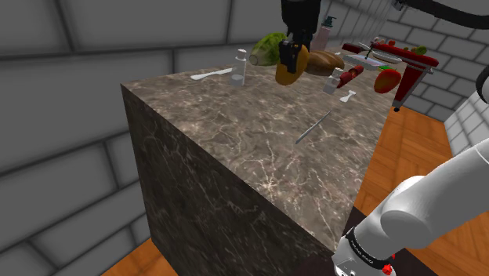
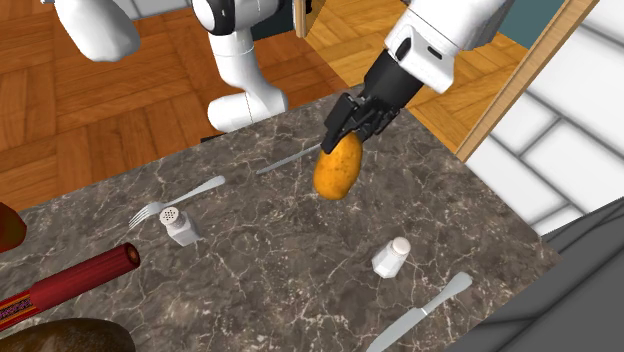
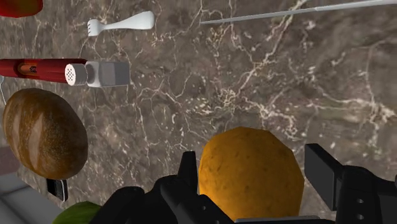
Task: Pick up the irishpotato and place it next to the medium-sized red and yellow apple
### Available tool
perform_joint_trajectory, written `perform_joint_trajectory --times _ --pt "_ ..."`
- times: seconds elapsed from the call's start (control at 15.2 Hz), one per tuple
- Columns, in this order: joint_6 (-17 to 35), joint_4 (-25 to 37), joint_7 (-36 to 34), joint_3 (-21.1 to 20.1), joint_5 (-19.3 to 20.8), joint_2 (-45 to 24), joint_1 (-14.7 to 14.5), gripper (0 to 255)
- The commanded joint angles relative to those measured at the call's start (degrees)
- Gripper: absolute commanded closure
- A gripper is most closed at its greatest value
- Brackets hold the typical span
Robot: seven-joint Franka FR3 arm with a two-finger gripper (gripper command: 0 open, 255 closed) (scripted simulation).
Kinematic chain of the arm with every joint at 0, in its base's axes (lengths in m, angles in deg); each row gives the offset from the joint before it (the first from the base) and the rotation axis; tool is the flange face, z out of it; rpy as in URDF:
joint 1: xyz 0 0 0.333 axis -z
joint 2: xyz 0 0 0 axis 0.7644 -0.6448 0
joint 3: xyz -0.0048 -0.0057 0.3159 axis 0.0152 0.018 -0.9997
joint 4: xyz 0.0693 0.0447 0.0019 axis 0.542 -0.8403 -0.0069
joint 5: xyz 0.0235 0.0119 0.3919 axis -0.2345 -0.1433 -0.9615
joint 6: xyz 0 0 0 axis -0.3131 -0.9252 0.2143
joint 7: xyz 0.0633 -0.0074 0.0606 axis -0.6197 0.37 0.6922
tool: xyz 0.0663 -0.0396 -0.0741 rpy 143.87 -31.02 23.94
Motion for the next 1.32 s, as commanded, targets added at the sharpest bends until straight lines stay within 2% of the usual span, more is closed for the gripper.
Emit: perform_joint_trajectory --times 0.0,0.53,0.92,1.06,1.25 --pt "-1.65 2.64 0.51 -0.43 0.87 -1.16 0.06 255" --pt "-9.51 14.61 2.13 -3.09 5.54 -6.67 -0.7 255" --pt "-16.53 25.53 3.37 -5.8 11.6 -12.53 -3.05 255" --pt "-12.29 19.1 6.95 -2.43 7.54 -6.6 0.58 255" --pt "-7.15 11.44 12.27 2.88 3.96 0.45 3.5 255"
